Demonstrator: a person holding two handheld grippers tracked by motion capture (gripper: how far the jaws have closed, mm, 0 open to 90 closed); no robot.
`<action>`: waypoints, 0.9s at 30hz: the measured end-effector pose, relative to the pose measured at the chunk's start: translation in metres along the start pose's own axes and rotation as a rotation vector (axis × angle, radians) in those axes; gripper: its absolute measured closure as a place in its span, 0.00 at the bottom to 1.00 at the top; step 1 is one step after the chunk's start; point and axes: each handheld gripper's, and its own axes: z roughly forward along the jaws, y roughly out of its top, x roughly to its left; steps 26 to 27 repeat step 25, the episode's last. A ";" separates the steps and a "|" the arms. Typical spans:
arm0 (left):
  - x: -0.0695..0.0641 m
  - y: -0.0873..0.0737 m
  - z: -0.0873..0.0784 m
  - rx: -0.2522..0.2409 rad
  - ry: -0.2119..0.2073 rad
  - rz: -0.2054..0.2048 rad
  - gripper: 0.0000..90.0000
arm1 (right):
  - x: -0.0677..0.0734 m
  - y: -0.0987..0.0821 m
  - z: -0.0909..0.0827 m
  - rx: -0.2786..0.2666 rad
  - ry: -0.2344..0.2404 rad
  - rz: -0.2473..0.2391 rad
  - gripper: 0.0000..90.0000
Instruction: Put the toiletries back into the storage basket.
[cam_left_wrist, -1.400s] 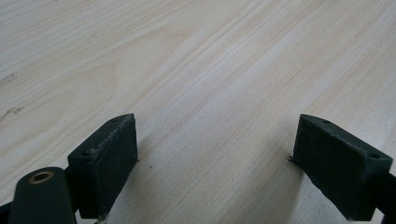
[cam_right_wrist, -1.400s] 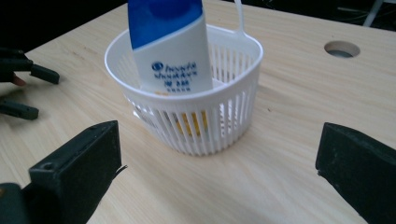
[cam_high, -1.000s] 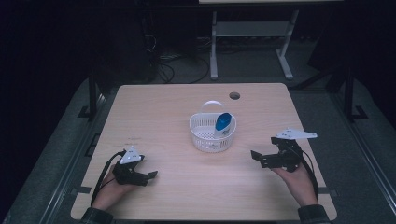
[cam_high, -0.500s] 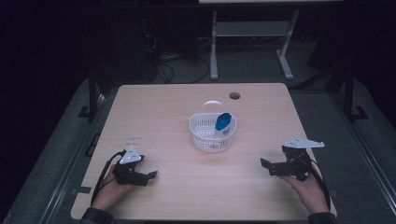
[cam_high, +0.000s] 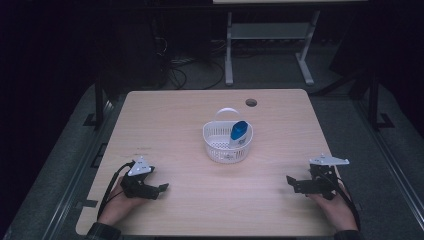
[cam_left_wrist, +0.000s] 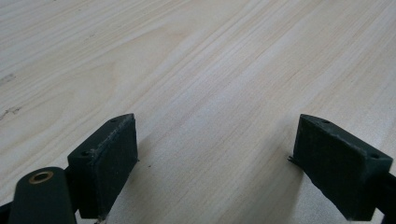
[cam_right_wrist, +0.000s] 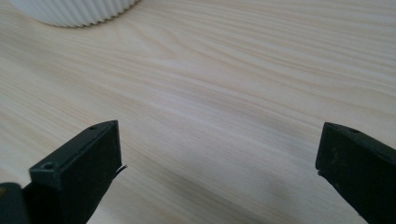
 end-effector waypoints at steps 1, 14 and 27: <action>0.000 0.000 0.000 0.000 0.000 0.000 0.15 | -0.001 -0.001 0.001 0.004 -0.005 0.001 0.00; 0.000 0.000 0.000 0.000 -0.002 0.001 0.15 | -0.006 -0.014 0.016 0.060 -0.048 -0.029 0.00; 0.000 0.000 0.000 0.000 -0.002 0.002 0.15 | -0.005 -0.016 0.017 0.031 -0.044 -0.033 0.00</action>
